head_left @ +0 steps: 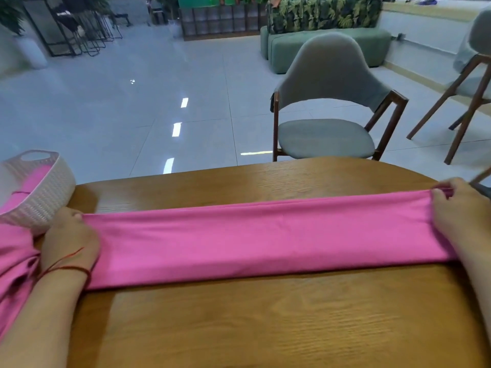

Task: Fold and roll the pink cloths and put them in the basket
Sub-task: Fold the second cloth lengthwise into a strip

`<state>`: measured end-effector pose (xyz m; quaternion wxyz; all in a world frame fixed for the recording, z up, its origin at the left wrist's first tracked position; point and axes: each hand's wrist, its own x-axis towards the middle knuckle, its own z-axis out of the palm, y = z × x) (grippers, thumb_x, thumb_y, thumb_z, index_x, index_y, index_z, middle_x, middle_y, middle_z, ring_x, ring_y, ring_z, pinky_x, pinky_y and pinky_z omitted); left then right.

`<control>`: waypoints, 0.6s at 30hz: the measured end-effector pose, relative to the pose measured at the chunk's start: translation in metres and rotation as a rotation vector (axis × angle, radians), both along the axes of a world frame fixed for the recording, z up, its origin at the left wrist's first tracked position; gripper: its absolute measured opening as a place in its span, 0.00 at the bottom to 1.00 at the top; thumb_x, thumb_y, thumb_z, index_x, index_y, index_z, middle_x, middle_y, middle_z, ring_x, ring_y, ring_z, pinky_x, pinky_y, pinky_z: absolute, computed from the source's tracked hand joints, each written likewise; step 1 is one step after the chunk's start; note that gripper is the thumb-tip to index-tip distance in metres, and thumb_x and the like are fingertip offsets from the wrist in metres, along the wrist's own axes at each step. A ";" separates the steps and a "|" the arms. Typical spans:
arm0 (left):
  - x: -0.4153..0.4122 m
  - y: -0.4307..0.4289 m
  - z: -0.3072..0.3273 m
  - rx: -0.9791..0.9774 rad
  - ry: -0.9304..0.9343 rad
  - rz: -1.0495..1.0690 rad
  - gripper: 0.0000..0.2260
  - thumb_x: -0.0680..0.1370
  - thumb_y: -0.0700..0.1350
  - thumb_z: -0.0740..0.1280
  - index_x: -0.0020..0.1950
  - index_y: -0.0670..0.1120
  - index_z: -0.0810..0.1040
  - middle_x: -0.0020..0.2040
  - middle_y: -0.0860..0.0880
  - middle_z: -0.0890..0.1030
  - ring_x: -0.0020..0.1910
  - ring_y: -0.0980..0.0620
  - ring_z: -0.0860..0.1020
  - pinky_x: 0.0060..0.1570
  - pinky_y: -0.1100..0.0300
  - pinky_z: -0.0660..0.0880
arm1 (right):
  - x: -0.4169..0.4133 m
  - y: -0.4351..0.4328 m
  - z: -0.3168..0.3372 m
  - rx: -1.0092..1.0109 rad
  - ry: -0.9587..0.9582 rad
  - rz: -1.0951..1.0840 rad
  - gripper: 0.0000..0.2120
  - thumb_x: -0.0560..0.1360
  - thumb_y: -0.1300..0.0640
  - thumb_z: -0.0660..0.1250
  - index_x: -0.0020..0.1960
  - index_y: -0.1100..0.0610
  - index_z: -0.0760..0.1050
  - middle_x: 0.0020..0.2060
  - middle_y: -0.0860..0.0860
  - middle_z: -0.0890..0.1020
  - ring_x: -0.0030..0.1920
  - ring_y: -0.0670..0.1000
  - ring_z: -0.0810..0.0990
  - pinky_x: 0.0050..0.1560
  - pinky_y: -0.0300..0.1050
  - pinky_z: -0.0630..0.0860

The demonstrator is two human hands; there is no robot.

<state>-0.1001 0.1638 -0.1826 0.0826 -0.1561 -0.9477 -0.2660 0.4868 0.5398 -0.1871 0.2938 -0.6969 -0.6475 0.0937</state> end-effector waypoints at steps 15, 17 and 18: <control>-0.024 0.004 -0.010 -0.176 0.031 -0.129 0.08 0.86 0.48 0.55 0.56 0.49 0.73 0.61 0.34 0.78 0.59 0.30 0.78 0.58 0.39 0.74 | -0.009 -0.001 0.013 0.085 -0.120 0.022 0.08 0.85 0.45 0.54 0.57 0.47 0.69 0.55 0.60 0.82 0.55 0.68 0.80 0.55 0.69 0.79; -0.027 0.004 -0.011 -0.184 0.034 -0.122 0.08 0.85 0.48 0.55 0.56 0.50 0.73 0.60 0.34 0.78 0.58 0.30 0.78 0.58 0.38 0.74 | -0.013 -0.002 0.011 0.016 -0.172 0.045 0.06 0.86 0.47 0.55 0.56 0.47 0.69 0.55 0.61 0.82 0.55 0.68 0.80 0.55 0.67 0.79; -0.026 0.003 -0.012 -0.196 0.040 -0.120 0.08 0.85 0.48 0.56 0.56 0.50 0.74 0.60 0.34 0.78 0.58 0.30 0.77 0.58 0.38 0.74 | -0.012 -0.003 0.011 -0.004 -0.195 0.044 0.06 0.86 0.47 0.55 0.56 0.47 0.69 0.55 0.60 0.82 0.55 0.67 0.80 0.54 0.66 0.79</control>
